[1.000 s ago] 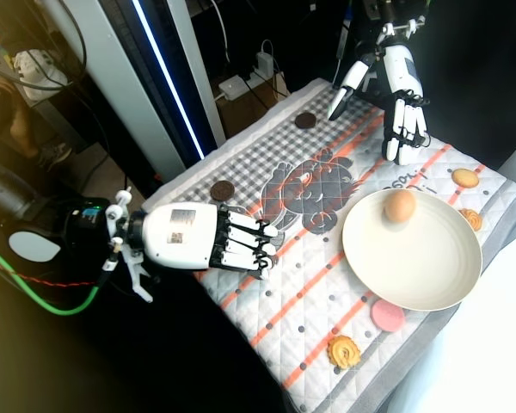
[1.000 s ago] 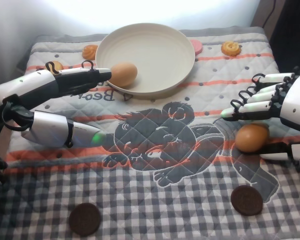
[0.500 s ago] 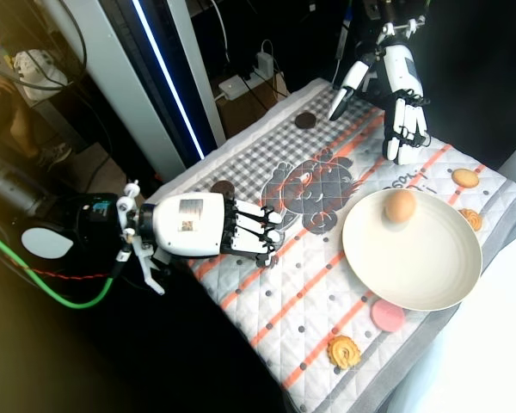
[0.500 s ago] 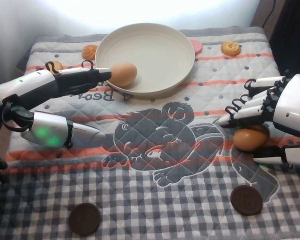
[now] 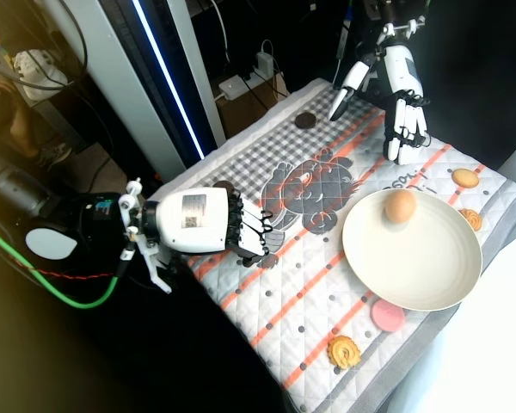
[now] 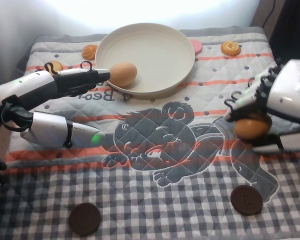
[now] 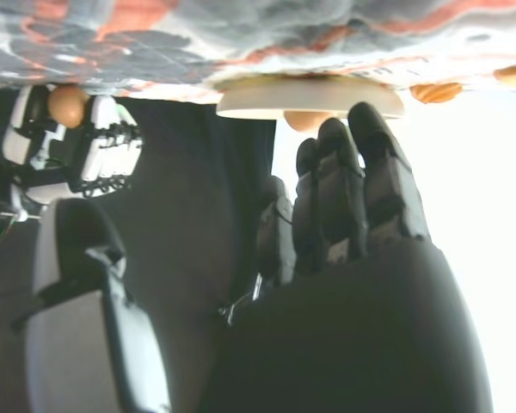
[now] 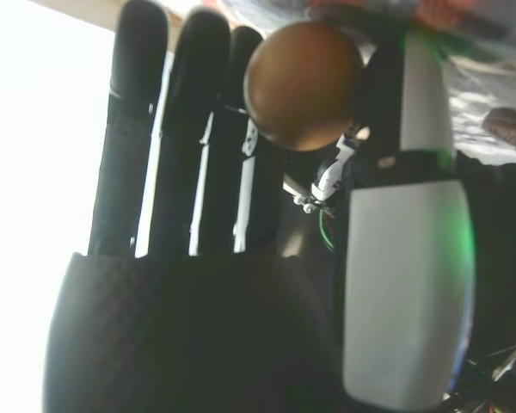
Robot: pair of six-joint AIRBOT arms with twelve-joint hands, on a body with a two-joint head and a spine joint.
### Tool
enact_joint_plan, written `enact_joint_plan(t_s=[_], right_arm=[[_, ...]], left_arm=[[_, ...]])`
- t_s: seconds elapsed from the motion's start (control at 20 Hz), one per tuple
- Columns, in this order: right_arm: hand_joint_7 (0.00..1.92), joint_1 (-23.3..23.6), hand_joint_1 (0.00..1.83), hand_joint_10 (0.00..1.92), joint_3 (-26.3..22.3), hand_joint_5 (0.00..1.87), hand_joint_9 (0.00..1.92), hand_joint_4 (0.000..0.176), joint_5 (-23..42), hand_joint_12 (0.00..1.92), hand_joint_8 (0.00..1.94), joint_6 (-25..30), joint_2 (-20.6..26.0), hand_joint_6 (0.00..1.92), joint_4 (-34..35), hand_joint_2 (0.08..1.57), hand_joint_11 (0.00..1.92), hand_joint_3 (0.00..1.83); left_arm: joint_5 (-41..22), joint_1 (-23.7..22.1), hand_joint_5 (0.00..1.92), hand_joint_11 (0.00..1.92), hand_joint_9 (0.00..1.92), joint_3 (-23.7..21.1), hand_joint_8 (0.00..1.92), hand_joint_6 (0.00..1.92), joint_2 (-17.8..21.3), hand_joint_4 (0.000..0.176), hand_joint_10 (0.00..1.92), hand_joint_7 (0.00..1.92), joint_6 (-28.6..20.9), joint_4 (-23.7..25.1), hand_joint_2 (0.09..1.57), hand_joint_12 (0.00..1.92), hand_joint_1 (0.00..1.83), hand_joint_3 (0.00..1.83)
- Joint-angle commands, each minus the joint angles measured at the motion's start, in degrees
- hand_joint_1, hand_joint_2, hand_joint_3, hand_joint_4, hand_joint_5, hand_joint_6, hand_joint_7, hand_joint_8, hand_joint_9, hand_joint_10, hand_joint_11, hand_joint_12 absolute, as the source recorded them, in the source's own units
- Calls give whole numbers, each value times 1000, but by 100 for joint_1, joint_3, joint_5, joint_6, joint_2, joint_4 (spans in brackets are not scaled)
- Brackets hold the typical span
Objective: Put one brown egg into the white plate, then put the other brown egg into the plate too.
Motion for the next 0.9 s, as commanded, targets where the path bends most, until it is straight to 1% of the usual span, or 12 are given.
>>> enact_joint_plan(t_s=[0.0,0.05,0.1,0.2,0.25,0.35,0.4,0.5,0.55,0.7,0.8,0.85], right_arm=[[986,218,1384,1108,124,1014,1014,0,472,1138,920,-57,-88,850,232,1082,889,1],[964,395,1383,1115,250,1002,1011,0,428,1103,954,-57,-173,863,233,1088,915,0],[1019,632,1261,792,427,1020,1004,0,368,1024,914,-57,-303,916,234,1092,886,0],[1087,1134,1377,1071,846,988,961,0,165,993,767,-57,-649,966,221,1079,797,1],[1005,1373,1297,1142,1058,1138,931,0,28,1273,1129,-57,-837,545,185,1084,832,0],[975,1803,1278,1212,1527,1186,915,0,-306,1413,1232,-57,-1255,424,142,1084,861,0],[1086,1984,1369,1074,1751,1040,1034,0,-489,1185,765,-57,-1465,822,142,1063,916,1],[1225,2315,1395,885,2254,974,1153,0,-894,935,390,-57,-1964,989,142,1042,1017,0],[1292,2375,1399,835,2375,979,1156,0,-1023,892,328,-57,-2096,971,142,1031,702,2],[1316,2435,1300,876,2563,1082,1215,0,-1253,1217,441,-57,-2363,762,143,1019,1087,2],[1071,2435,1245,832,2613,1039,970,0,-1309,1400,969,-57,-2461,752,143,1083,757,4],[766,2435,1075,757,2621,828,694,0,-1316,1434,638,-57,-2485,290,142,1028,410,0]], left_arm=[[-623,-31,226,0,269,18,1,4,25,176,0,234,-44,-52,843,637,769,0],[-631,-33,229,0,274,18,3,5,25,176,2,238,-44,-56,845,638,771,0],[-646,-31,223,0,268,17,0,1,25,176,0,232,-44,-57,850,619,766,0],[-653,-33,212,0,254,18,0,0,20,176,3,221,-44,-61,856,561,762,2],[-652,-34,197,0,255,18,0,0,21,176,2,217,-44,-64,858,576,744,2],[-649,-34,198,0,262,18,1,1,25,176,3,221,-44,-44,855,600,741,0],[-651,-35,197,0,266,18,5,0,27,176,4,232,-44,-22,856,599,730,0],[-715,-41,205,0,272,11,8,2,28,176,4,253,-44,-14,844,550,753,0],[-749,-40,198,0,275,0,4,1,29,176,3,253,-44,-13,846,528,746,0],[-894,-33,223,0,268,-76,2,6,88,176,0,254,-44,65,836,549,775,0],[-1044,5,244,0,282,-141,5,6,159,176,3,281,-44,69,823,579,776,0],[-1135,16,259,0,292,-192,4,5,210,176,4,294,-44,69,815,627,770,0]])
